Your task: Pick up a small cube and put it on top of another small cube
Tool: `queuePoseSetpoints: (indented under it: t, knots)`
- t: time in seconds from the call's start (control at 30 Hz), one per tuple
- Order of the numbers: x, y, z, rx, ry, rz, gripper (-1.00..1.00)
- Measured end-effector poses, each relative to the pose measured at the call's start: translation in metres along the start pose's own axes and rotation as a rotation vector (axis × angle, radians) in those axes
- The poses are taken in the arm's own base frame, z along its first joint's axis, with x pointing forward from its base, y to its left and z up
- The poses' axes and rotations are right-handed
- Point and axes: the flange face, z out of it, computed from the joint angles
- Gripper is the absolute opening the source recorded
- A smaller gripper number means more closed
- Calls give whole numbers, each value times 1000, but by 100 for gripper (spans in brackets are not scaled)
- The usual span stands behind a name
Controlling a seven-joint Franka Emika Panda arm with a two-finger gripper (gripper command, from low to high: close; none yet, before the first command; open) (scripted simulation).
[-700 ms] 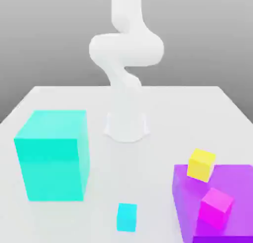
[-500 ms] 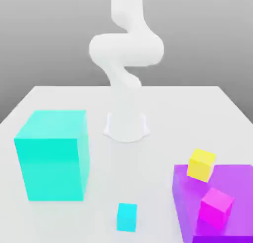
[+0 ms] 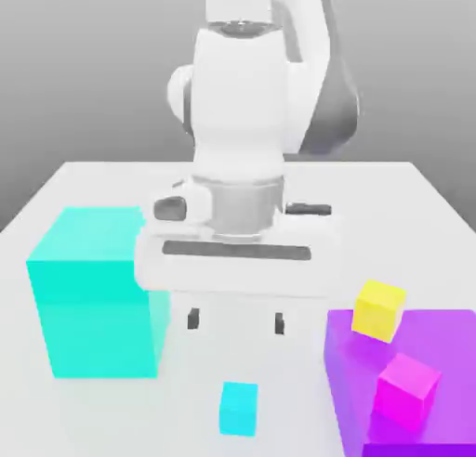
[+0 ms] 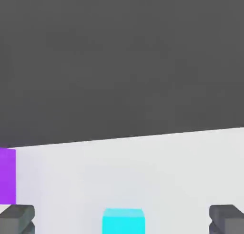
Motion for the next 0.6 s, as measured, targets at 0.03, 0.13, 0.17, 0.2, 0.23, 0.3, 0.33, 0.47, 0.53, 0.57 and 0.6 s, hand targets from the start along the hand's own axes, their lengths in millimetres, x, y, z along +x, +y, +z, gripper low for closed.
queuePoseSetpoints:
  t: [0.03, 0.13, 0.17, 0.2, 0.23, 0.3, 0.33, 0.47, 0.53, 0.57, 0.6]
  knots:
    - [-5, 6, 18, -21, -20, 3, 0]
    - [-18, 19, 64, -64, -63, 10, 0]
    - [-19, 20, 77, -67, -66, 11, 0]
    - [-20, 21, 88, -69, -68, 12, 0]
    - [-22, 22, 100, -70, -69, 12, 0]
    - [-24, 25, 120, -71, -70, 11, -100]
    - [-24, 25, 120, -71, -70, 11, -100]
    - [-24, 25, 120, -71, -69, 12, -100]
    - [-24, 25, 121, -71, -69, 12, -100]
    - [-23, 24, 114, -71, -70, 12, -100]
    - [-22, 23, 104, -71, -70, 12, -100]
